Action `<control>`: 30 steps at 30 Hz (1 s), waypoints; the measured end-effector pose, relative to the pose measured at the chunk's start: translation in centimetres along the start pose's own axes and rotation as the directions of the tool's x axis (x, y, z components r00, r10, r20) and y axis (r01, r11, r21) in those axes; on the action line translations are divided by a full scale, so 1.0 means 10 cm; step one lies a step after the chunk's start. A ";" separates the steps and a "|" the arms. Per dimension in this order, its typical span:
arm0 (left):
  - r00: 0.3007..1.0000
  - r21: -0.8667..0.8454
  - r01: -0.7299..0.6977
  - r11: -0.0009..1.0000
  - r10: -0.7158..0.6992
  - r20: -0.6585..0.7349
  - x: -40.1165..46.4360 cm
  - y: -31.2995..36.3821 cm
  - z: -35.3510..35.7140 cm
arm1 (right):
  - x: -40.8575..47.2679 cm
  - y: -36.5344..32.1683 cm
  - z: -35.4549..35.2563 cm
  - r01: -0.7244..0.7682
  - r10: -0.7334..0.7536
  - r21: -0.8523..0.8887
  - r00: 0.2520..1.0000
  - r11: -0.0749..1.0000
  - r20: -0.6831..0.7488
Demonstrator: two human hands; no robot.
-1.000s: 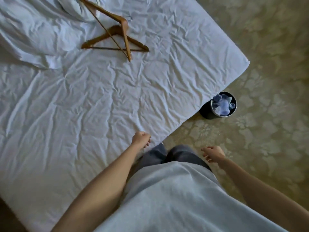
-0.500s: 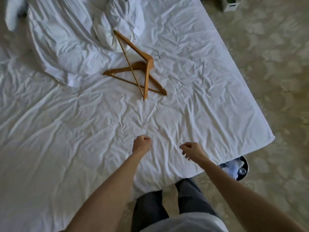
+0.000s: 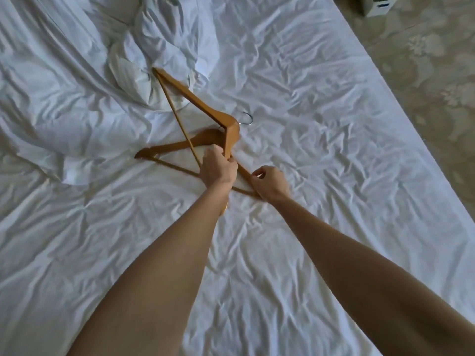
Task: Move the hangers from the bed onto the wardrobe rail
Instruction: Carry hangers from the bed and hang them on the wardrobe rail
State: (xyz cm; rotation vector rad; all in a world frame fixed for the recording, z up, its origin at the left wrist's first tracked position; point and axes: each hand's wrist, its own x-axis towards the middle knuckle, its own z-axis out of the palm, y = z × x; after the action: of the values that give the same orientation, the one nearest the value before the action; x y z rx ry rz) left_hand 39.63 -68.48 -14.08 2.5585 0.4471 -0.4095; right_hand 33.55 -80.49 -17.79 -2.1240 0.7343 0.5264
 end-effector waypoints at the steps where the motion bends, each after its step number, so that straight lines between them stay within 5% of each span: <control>1: 0.999 0.068 -0.026 0.997 0.028 -0.022 0.14 0.02 0.11 | 0.16 -0.01 0.11 0.026 -0.028 -0.050 0.999 0.998 -0.029; 5: 0.994 0.359 -0.093 0.929 0.105 -0.014 0.56 -0.06 0.52 | 0.54 -0.03 0.54 0.146 -0.157 -0.179 0.987 0.973 -0.044; 9: 0.980 0.364 -0.186 0.913 0.198 0.004 0.63 -0.22 0.61 | 0.66 -0.10 0.65 0.236 -0.230 -0.249 0.972 0.939 0.051; 15: 0.970 0.171 -0.227 0.959 0.237 -0.044 -0.07 -0.53 0.01 | 0.03 -0.07 0.45 0.099 -0.087 -0.049 0.977 0.994 0.194; 20: 0.996 -0.040 -0.018 0.999 0.014 -0.087 -1.10 -0.83 -0.75 | -1.11 -0.02 0.11 -0.025 0.001 0.128 0.984 0.991 0.179; 30: 0.969 -0.581 0.244 0.776 -0.212 0.124 -3.08 -1.36 -1.88 | -3.60 -0.10 -0.58 0.279 -0.301 0.234 0.951 0.931 0.066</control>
State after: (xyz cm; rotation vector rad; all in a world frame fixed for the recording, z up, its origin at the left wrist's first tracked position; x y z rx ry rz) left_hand 10.46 -54.63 6.95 1.8808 0.7426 -0.3495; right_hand 8.12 -73.11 7.23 -1.9355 0.3905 0.3689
